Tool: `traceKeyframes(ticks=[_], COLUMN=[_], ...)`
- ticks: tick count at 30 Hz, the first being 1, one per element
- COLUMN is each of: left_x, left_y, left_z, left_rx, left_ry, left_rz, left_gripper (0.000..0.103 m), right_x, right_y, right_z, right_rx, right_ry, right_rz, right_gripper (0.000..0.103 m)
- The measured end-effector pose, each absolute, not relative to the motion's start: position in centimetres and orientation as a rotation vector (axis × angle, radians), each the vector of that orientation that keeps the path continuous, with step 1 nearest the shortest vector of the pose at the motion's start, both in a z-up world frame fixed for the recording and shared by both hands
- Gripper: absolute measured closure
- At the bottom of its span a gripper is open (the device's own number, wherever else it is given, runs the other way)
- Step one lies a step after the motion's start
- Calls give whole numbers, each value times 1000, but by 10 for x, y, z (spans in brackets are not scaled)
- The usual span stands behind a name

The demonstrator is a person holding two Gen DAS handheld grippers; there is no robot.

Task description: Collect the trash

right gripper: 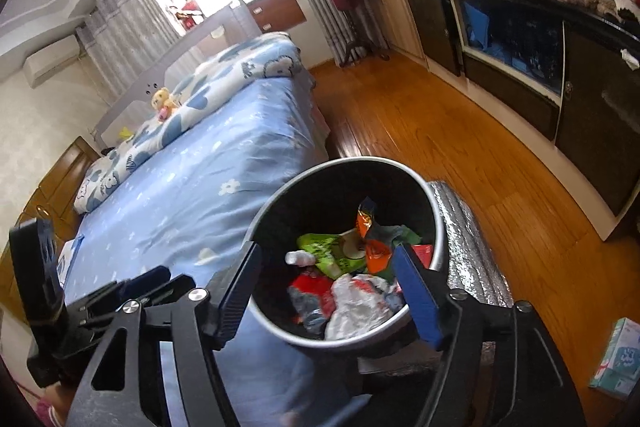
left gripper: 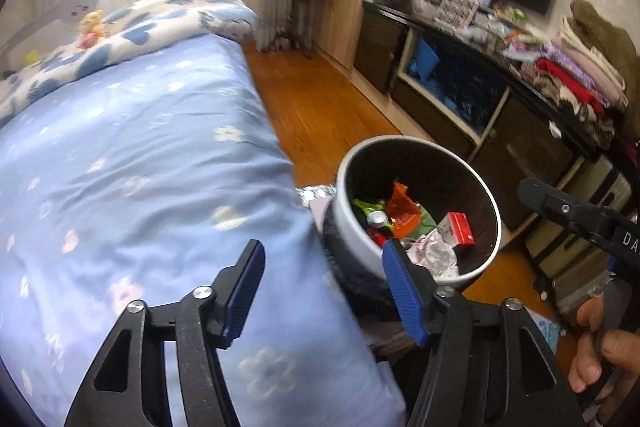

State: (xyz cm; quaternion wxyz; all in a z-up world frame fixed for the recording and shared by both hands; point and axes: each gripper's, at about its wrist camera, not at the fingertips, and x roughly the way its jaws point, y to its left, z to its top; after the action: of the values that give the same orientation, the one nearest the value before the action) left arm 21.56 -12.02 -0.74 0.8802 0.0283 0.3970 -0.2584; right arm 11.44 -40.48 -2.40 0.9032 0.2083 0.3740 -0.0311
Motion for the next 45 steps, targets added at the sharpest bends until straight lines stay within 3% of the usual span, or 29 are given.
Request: traceKeyframes(ticks=[7, 15, 20, 22, 23, 24, 34, 45], left_x=[160, 104, 74, 56, 48, 41, -12, 8], left_y=[-40, 9, 20, 24, 26, 27, 21, -1], left_z=[2, 1, 26, 35, 36, 38, 23, 5], left_rx=[5, -16, -28, -24, -20, -19, 61, 65], left_ry=[725, 679, 585, 519, 490, 464, 344, 371], left_rz=[-418, -316, -290, -262, -242, -224, -96, -46], left_gripper=[33, 28, 26, 15, 3, 1, 0, 1], right_x=[87, 71, 57, 47, 39, 32, 26, 19], right_y=[-349, -287, -263, -253, -248, -245, -225, -222], right_z=[-6, -17, 14, 33, 42, 48, 21, -6], right_rx=[400, 329, 230, 186, 164, 145, 65, 72], right_ry=[683, 693, 598, 526, 477, 435, 416, 437], right_rz=[-12, 48, 60, 48, 38, 31, -5, -6], right_gripper=[13, 13, 13, 7, 2, 0, 0, 0])
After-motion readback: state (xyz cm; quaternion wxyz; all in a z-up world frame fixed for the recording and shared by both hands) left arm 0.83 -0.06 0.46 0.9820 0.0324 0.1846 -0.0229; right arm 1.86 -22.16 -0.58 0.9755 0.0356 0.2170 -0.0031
